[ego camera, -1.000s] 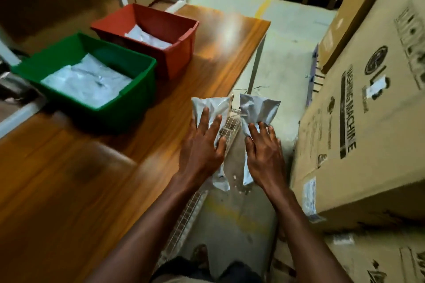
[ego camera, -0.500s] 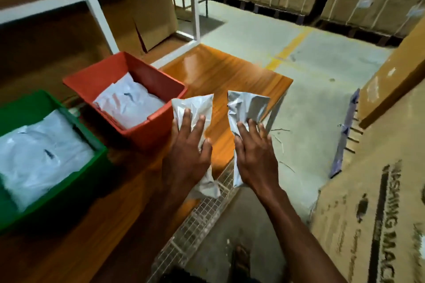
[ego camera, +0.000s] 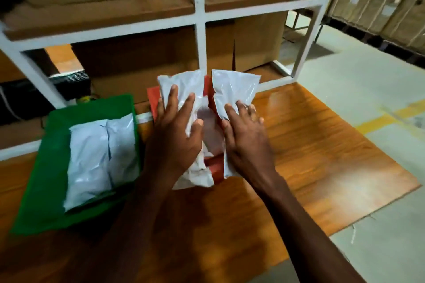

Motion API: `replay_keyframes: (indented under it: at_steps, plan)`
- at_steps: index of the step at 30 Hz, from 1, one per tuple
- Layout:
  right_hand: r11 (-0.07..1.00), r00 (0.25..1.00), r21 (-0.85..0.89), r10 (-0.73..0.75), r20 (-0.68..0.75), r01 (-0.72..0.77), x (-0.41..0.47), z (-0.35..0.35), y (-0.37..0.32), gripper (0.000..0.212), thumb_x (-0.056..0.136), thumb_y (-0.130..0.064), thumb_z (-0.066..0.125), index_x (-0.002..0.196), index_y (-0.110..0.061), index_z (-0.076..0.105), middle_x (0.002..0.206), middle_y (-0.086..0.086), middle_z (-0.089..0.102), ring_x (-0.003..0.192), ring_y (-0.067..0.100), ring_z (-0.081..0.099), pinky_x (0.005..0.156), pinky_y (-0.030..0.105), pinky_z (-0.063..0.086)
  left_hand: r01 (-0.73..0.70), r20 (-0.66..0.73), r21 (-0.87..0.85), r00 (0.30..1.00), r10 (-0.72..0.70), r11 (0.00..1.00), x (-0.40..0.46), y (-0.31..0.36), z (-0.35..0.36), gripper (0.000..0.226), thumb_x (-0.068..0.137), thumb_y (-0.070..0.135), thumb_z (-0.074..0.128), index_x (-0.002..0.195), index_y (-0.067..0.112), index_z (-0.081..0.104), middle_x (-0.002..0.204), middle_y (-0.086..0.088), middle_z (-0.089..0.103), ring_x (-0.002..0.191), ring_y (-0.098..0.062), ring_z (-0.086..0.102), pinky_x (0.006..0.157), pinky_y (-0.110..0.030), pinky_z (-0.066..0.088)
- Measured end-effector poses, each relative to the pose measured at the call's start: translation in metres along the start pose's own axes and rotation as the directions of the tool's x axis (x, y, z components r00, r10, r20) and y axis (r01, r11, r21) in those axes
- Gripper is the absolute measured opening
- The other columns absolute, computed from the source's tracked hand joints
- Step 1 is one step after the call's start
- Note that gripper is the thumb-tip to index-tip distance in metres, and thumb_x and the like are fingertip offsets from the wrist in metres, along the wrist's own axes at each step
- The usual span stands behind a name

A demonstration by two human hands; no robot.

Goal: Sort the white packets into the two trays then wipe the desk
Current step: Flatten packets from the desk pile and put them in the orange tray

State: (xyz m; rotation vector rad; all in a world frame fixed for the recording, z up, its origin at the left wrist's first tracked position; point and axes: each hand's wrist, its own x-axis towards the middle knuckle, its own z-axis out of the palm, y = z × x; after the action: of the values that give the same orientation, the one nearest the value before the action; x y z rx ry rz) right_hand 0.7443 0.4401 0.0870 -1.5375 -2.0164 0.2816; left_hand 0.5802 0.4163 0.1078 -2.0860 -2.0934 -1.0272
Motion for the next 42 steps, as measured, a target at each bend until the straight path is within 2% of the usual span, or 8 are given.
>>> replay_keyframes:
  at_steps: [4,11,15,20,25,29,34,42]
  plan:
    - [0.996,0.987,-0.026,-0.084,0.134,0.088,0.062,0.037,-0.014,0.046,0.107,-0.04,0.028,0.148,-0.023,0.04,0.161,0.01,0.034,0.149,0.036,0.026,0.118,0.053,0.026,0.112,-0.033,0.006,0.993,-0.112,0.994,0.03,-0.028,-0.001,0.059,0.09,0.039,0.045,0.148,0.028,0.043,0.165,-0.001,0.019,0.151,-0.035,0.016,0.112,-0.056,0.035]
    - [0.961,0.928,-0.174,-0.147,0.342,0.217,0.127,0.118,-0.001,0.043,0.105,-0.034,0.036,0.144,-0.02,0.043,0.156,0.013,0.038,0.14,0.038,0.034,0.111,0.052,0.03,0.211,-0.072,0.028,0.975,-0.209,0.977,0.051,-0.056,0.004,0.057,0.093,0.034,0.049,0.149,0.024,0.043,0.165,-0.005,0.018,0.15,-0.038,0.016,0.114,-0.052,0.029]
    - [0.957,0.91,-0.208,-0.105,0.401,0.202,0.139,0.146,0.02,0.044,0.104,-0.036,0.034,0.144,-0.019,0.043,0.154,0.016,0.039,0.14,0.04,0.034,0.111,0.053,0.032,0.261,-0.085,0.027,0.962,-0.258,0.965,0.053,-0.063,0.009,0.06,0.09,0.037,0.046,0.148,0.023,0.043,0.164,-0.007,0.019,0.15,-0.038,0.016,0.116,-0.05,0.027]
    - [0.965,0.889,-0.222,-0.023,0.457,0.138,0.137,0.171,0.038,0.055,0.104,-0.038,0.024,0.154,-0.017,0.031,0.162,0.021,0.024,0.15,0.041,0.018,0.123,0.049,0.014,0.295,-0.074,0.037,0.954,-0.292,0.955,0.053,-0.068,0.013,0.061,0.092,0.039,0.045,0.151,0.025,0.039,0.166,-0.003,0.014,0.152,-0.032,0.011,0.116,-0.047,0.026]
    - [0.974,0.847,-0.187,-0.008,0.532,0.127,0.131,0.178,0.045,0.06,0.106,-0.043,0.026,0.16,-0.018,0.015,0.167,0.019,0.004,0.154,0.039,0.001,0.123,0.051,0.002,0.301,-0.078,0.063,0.952,-0.296,0.952,0.049,-0.068,0.016,0.061,0.092,0.041,0.044,0.151,0.026,0.038,0.166,-0.001,0.012,0.152,-0.032,0.011,0.116,-0.049,0.027]
    - [0.986,0.848,-0.141,-0.006,0.53,0.094,0.133,0.174,0.041,0.058,0.106,-0.045,0.028,0.157,-0.017,0.023,0.166,0.02,0.012,0.153,0.039,0.008,0.123,0.052,0.007,0.292,-0.074,0.068,0.955,-0.288,0.954,0.05,-0.068,0.018,0.062,0.092,0.041,0.043,0.151,0.025,0.038,0.166,-0.002,0.012,0.152,-0.032,0.011,0.117,-0.046,0.024]
    - [0.991,0.871,-0.082,-0.056,0.488,0.109,0.139,0.157,0.028,0.058,0.104,-0.047,0.028,0.151,-0.014,0.032,0.159,0.018,0.029,0.147,0.039,0.023,0.118,0.054,0.022,0.309,-0.082,0.06,0.949,-0.304,0.949,0.054,-0.06,0.02,0.061,0.091,0.04,0.045,0.15,0.026,0.039,0.166,-0.001,0.014,0.152,-0.033,0.011,0.111,-0.05,0.033]
    - [0.979,0.925,0.029,-0.2,0.322,0.202,0.115,0.086,0.015,0.066,0.103,-0.045,0.017,0.158,-0.008,0.019,0.166,0.019,0.019,0.154,0.036,0.012,0.125,0.05,0.016,0.249,-0.082,0.116,0.967,-0.241,0.962,0.065,-0.049,0.031,0.058,0.092,0.042,0.045,0.149,0.027,0.042,0.165,-0.003,0.018,0.15,-0.038,0.017,0.114,-0.057,0.032]
